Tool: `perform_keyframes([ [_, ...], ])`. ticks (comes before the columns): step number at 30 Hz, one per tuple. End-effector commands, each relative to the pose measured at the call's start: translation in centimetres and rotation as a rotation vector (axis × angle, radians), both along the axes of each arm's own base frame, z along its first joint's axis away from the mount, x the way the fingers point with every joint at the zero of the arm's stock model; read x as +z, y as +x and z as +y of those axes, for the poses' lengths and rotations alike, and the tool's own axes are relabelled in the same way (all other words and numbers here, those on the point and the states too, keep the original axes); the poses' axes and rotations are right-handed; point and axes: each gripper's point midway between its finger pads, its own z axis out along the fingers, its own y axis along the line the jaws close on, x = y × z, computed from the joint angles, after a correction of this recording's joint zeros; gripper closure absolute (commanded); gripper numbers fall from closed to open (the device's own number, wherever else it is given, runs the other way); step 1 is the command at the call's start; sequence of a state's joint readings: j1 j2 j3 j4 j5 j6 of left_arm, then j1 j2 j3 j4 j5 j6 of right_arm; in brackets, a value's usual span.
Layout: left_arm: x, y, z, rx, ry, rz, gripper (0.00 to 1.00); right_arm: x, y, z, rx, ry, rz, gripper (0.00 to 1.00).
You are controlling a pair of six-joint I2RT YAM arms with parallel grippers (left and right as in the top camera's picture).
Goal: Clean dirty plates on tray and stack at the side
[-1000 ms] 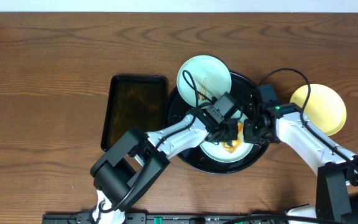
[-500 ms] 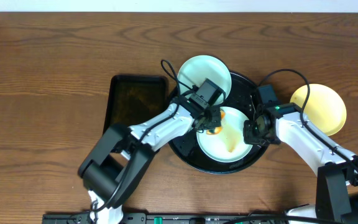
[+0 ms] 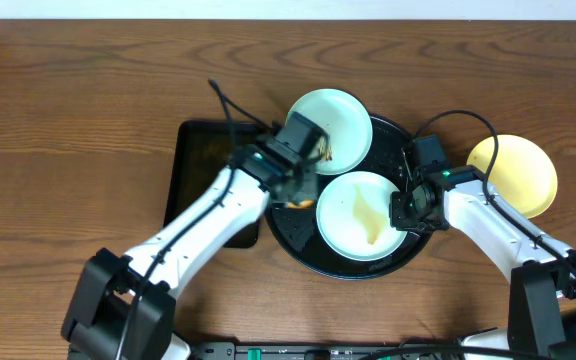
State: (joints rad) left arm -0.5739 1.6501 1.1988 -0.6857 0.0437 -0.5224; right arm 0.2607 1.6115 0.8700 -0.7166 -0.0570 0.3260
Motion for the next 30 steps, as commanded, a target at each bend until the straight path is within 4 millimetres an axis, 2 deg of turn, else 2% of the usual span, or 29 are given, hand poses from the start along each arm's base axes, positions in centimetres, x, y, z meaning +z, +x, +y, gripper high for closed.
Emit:
perform_keyframes([
  [1,-0.2,1.8,4.2,0.097,0.068,-0.015,0.93,-0.6,-0.7,0.1,-0.005,0.017,0.026,0.77],
  [5,-0.2,3.3,8.1,0.211,0.070,-0.009,0.93,-1.7,-1.4,0.0,-0.032,0.021,0.031,0.78],
  [7,-0.2,3.9,10.0,0.265,0.071,-0.005,0.92,-2.3,-1.7,0.0,-0.046,0.030,0.029,0.82],
  [8,-0.3,4.0,10.8,0.287,0.072,-0.001,0.92,-2.5,-1.8,0.1,-0.044,0.037,0.028,0.85],
  [10,-0.4,4.1,12.2,0.325,0.076,0.009,0.92,-2.8,-2.0,0.3,-0.042,0.053,0.026,0.98],
  [11,-0.4,4.1,12.9,0.342,0.079,0.017,0.93,-2.8,-2.0,0.3,-0.042,0.053,0.025,0.99],
  [13,-0.6,3.8,13.9,0.368,0.086,0.036,0.93,-2.8,-1.8,0.3,-0.041,0.053,0.020,0.99],
  [17,-0.7,3.5,14.7,0.387,0.092,0.054,0.92,-2.3,-1.1,0.2,-0.041,0.043,-0.003,0.99],
  [21,-0.7,3.4,14.7,0.388,0.093,0.056,0.93,-0.3,0.5,-0.8,-0.057,-0.010,-0.062,0.99],
  [30,-0.7,3.5,14.7,0.388,0.093,0.055,0.92,7.1,4.5,-4.7,-0.065,-0.184,-0.327,0.99],
])
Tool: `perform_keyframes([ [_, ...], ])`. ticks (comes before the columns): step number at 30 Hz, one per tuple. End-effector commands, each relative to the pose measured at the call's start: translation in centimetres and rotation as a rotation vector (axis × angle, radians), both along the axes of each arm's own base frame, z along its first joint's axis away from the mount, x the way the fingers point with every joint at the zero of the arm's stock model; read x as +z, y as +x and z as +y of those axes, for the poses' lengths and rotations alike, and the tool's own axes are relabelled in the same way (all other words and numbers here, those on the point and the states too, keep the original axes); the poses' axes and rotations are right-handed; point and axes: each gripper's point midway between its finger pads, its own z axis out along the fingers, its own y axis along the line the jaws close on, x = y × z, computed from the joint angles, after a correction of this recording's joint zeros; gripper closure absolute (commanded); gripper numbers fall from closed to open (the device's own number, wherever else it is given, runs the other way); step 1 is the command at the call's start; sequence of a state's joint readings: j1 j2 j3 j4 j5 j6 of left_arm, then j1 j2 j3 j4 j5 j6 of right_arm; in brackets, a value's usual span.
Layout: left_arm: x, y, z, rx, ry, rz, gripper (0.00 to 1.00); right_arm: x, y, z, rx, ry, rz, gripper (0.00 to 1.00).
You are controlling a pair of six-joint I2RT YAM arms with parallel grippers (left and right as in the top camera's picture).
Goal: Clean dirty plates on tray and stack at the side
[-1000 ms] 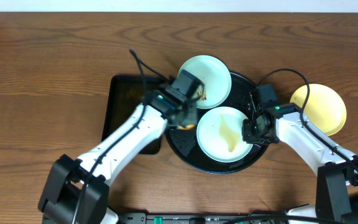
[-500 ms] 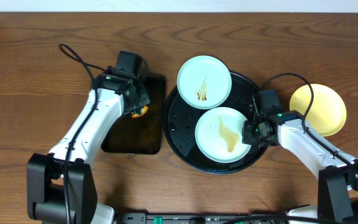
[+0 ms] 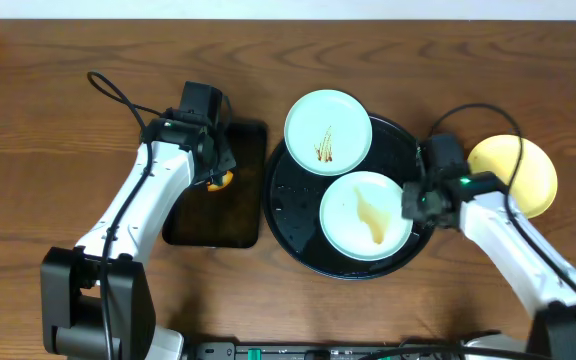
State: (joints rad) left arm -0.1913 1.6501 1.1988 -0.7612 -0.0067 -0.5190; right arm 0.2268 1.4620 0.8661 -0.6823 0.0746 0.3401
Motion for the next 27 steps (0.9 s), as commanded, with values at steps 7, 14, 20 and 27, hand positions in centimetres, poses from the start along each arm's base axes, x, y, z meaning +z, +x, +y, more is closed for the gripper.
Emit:
perform_keyframes([
  [7,-0.1,-0.2,0.4,-0.007,0.017,0.007,0.92,4.8,1.9,-1.3,0.062,-0.076,-0.172,0.99],
  [14,-0.1,-0.2,0.4,-0.007,0.017,0.007,0.92,1.9,0.2,1.0,0.112,0.065,-0.052,0.69],
  [20,-0.1,-0.2,0.4,-0.007,0.017,0.007,0.93,-0.5,0.7,0.7,0.099,0.162,0.020,0.65],
  [27,-0.1,-0.2,0.4,-0.007,0.017,0.007,0.92,-3.8,0.2,0.2,0.069,0.281,0.134,0.74],
])
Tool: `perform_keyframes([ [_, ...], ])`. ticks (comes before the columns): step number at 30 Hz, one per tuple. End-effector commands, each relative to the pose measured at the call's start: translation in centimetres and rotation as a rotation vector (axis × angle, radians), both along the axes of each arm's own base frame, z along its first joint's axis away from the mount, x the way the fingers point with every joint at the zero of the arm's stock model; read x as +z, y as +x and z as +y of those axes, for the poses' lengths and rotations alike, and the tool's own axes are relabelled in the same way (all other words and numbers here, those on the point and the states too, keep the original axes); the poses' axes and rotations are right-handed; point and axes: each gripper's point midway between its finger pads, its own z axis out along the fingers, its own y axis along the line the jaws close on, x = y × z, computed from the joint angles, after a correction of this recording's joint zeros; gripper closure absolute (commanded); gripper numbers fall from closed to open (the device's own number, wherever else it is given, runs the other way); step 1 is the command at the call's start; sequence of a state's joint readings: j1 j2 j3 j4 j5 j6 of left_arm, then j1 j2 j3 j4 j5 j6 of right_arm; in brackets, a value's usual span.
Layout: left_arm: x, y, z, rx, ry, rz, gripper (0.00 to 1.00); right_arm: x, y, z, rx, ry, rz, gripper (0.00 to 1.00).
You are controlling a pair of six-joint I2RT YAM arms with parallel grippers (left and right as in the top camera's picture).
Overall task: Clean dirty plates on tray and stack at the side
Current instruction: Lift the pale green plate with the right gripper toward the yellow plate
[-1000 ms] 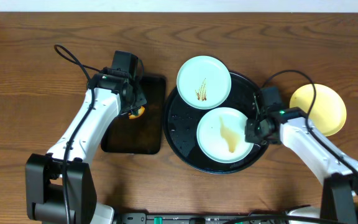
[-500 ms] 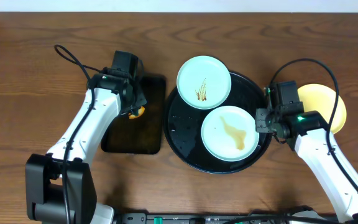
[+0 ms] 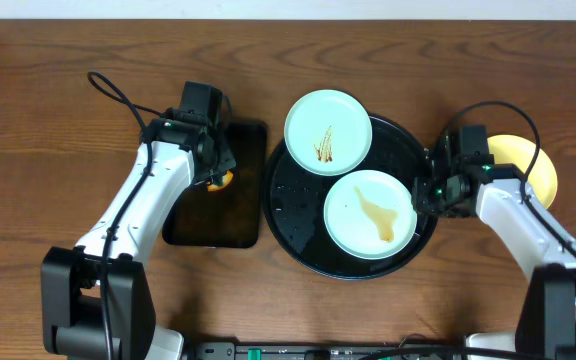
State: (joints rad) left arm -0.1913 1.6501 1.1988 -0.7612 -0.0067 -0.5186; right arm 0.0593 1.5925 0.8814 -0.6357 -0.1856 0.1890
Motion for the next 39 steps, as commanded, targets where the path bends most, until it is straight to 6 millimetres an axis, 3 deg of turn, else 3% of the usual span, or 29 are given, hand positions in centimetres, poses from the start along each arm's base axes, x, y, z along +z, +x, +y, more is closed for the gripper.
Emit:
perform_keyframes([
  [1,-0.1,-0.2,0.4,-0.006,0.017,0.007,0.92,-1.4,-0.7,1.0,0.040,0.108,0.052,0.74],
  [4,-0.1,-0.2,0.4,-0.007,0.017,0.007,0.92,-2.1,-1.0,2.5,0.089,0.213,0.076,0.77],
  [10,-0.1,-0.2,0.4,-0.007,0.017,0.007,0.92,-4.0,-1.6,2.6,0.082,0.224,0.139,0.99],
  [20,-0.1,-0.2,0.4,-0.006,0.017,0.007,0.92,-3.3,-0.3,1.6,0.057,0.209,0.096,0.99],
  [26,-0.1,-0.2,0.4,-0.006,0.017,0.007,0.92,-0.3,1.4,-0.6,0.036,0.102,0.007,0.99],
  [39,-0.1,-0.2,0.4,-0.006,0.017,0.006,0.92,9.0,4.1,-5.5,0.049,-0.240,-0.336,0.99],
])
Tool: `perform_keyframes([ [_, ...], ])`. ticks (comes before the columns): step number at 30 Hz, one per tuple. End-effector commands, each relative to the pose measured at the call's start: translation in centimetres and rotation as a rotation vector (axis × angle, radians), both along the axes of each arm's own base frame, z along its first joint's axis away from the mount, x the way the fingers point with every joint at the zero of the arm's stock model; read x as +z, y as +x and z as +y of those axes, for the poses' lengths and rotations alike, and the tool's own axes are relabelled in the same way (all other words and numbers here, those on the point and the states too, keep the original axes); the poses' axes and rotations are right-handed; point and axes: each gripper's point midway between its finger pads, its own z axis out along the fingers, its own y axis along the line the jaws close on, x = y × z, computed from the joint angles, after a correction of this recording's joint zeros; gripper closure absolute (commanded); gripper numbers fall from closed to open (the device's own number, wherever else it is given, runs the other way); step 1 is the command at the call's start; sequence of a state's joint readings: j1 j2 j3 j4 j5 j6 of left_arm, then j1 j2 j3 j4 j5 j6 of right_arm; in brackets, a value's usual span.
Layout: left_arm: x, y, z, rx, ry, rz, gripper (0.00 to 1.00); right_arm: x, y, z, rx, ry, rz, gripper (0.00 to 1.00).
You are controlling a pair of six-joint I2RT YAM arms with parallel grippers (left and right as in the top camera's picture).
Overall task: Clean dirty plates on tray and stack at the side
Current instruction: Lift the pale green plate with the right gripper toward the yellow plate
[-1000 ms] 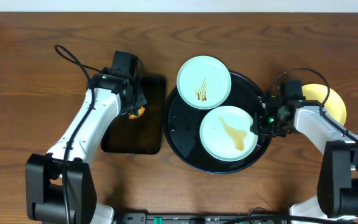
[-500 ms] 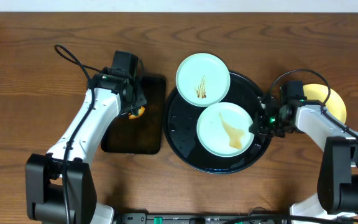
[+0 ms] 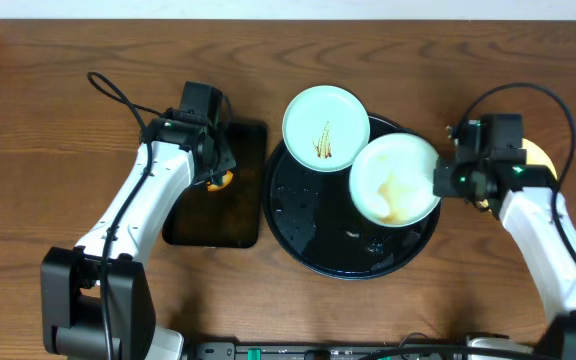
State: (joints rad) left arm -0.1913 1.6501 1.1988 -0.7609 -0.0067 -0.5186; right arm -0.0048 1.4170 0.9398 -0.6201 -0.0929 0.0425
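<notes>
A round black tray sits mid-table. One pale green plate with brown streaks rests on its far rim. A second pale green plate, smeared with brown sauce, is lifted and tilted over the tray's right side, with my right gripper shut on its right edge. A yellow plate lies on the table behind the right arm, mostly hidden. My left gripper is over the black rectangular tray, shut on an orange sponge.
The black rectangular tray lies left of the round one. Cables loop above both arms. The table's back edge meets a white wall at the top.
My right gripper has lifted the sauce-smeared plate off the tray floor and moved it right and up, tilted. The left arm has not moved.
My left gripper was at the far plate on the round tray with the sponge. It then stood over the rectangular tray and stayed there. My right gripper held the near plate's right edge, shifted it rightward, and now holds it raised.
</notes>
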Motion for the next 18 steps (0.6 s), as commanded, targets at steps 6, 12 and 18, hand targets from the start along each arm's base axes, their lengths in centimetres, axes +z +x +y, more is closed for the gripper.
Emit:
perform_keyframes([
  [6,-0.1,-0.2,0.4,-0.006,0.017,0.007,0.92,5.5,0.8,-2.3,0.004,-0.283,-0.180,0.99],
  [12,-0.1,-0.2,0.4,-0.006,0.017,0.007,0.92,7.6,0.7,-0.7,0.044,-0.461,-0.247,0.99],
  [18,-0.1,-0.2,0.4,-0.006,0.017,0.007,0.92,9.5,0.6,1.9,0.088,-0.624,-0.330,0.99],
])
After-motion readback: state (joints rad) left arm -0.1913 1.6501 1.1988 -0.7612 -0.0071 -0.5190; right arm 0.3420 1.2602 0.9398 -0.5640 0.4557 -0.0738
